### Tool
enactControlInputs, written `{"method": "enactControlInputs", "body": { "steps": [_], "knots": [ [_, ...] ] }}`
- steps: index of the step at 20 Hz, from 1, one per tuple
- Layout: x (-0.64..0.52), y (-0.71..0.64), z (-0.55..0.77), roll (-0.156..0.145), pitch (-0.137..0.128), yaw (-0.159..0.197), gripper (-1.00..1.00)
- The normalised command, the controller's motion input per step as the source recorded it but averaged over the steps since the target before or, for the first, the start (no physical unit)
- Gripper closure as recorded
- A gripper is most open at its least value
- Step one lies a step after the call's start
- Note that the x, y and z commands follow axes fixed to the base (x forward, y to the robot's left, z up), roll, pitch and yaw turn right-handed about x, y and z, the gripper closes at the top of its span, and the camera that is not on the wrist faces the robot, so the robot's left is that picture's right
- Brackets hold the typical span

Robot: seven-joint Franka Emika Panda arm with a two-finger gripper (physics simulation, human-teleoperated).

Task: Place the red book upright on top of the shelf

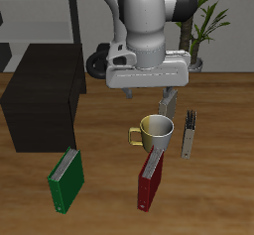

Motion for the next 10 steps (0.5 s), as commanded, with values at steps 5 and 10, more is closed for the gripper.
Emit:
{"method": "enactControlInputs", "body": {
  "steps": [5, 10],
  "knots": [
    [0.32, 0.12, 0.09, 0.005, -0.014, -0.001, -1.00],
    [0.26, 0.09, 0.10, -0.022, -0.035, 0.000, -1.00]
  ]
}}
